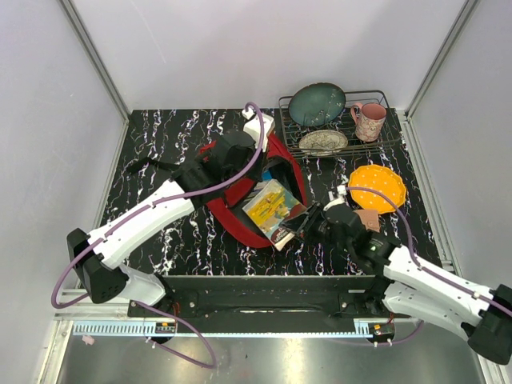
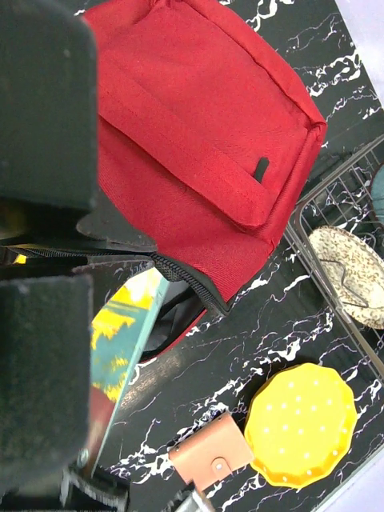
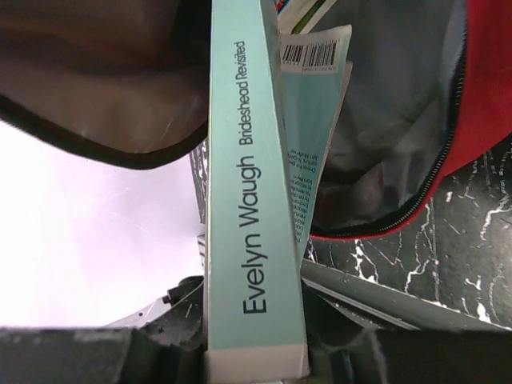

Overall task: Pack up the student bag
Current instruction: Place the book in the student bag.

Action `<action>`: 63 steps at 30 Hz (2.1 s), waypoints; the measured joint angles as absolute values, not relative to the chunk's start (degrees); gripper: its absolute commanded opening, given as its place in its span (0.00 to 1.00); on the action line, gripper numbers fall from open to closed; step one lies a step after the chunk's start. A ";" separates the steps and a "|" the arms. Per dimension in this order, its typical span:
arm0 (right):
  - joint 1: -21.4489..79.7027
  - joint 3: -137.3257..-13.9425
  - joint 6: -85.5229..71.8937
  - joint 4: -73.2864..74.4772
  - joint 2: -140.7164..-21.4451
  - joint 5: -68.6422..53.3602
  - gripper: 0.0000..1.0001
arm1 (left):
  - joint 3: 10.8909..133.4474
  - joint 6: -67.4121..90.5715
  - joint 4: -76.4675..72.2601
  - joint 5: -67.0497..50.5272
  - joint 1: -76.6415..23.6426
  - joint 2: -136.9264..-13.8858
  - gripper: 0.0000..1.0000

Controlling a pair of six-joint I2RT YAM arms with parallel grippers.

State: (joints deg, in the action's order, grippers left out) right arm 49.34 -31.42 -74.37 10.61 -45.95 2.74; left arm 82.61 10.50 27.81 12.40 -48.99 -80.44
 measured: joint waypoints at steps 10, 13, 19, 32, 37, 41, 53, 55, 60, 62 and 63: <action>44.27 -29.76 -76.82 -6.42 -57.08 -2.42 0.00 | 81.32 10.57 27.75 10.61 -49.63 -79.44 0.00; 41.56 -30.00 -77.52 -12.93 -62.48 -3.68 0.00 | 80.14 10.61 27.64 10.57 -49.67 -78.48 0.00; 39.48 -29.95 -82.98 -29.56 -75.46 -6.11 0.00 | 79.22 10.63 27.73 10.48 -49.67 -76.84 0.00; 39.57 -33.45 -92.84 -59.20 -102.19 -5.54 0.24 | 79.09 11.55 27.70 7.90 -50.00 -76.49 0.00; 40.10 -39.44 -92.09 -55.94 -103.42 -2.39 0.26 | 79.09 9.45 27.79 9.32 -51.42 -76.49 0.00; 40.10 -42.46 -91.31 -53.06 -105.01 -0.78 0.23 | 79.09 7.70 28.53 9.37 -51.79 -76.42 0.00; 40.12 -50.24 -85.73 -46.76 -111.79 -0.14 0.66 | 78.50 7.55 30.96 8.40 -51.79 -73.91 0.00; 40.12 -50.24 -84.20 -44.82 -111.72 -0.14 0.73 | 77.60 7.64 30.92 8.45 -51.79 -73.34 0.00; 40.27 -47.99 -79.70 -38.96 -107.96 -0.34 0.86 | 76.66 8.32 30.30 8.73 -51.77 -73.14 0.00; 40.40 -45.98 -78.08 -36.75 -104.64 -0.19 0.92 | 76.40 8.62 30.00 8.80 -51.64 -73.14 0.00; 40.51 -44.73 -76.95 -35.59 -102.45 -0.01 0.93 | 76.36 8.69 29.91 8.80 -51.53 -73.14 0.00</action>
State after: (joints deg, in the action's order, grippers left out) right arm 40.51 -44.73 -76.95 -35.59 -102.45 -0.01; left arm 76.36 8.69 29.91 8.80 -51.53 -73.14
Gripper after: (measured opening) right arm 0.891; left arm 0.024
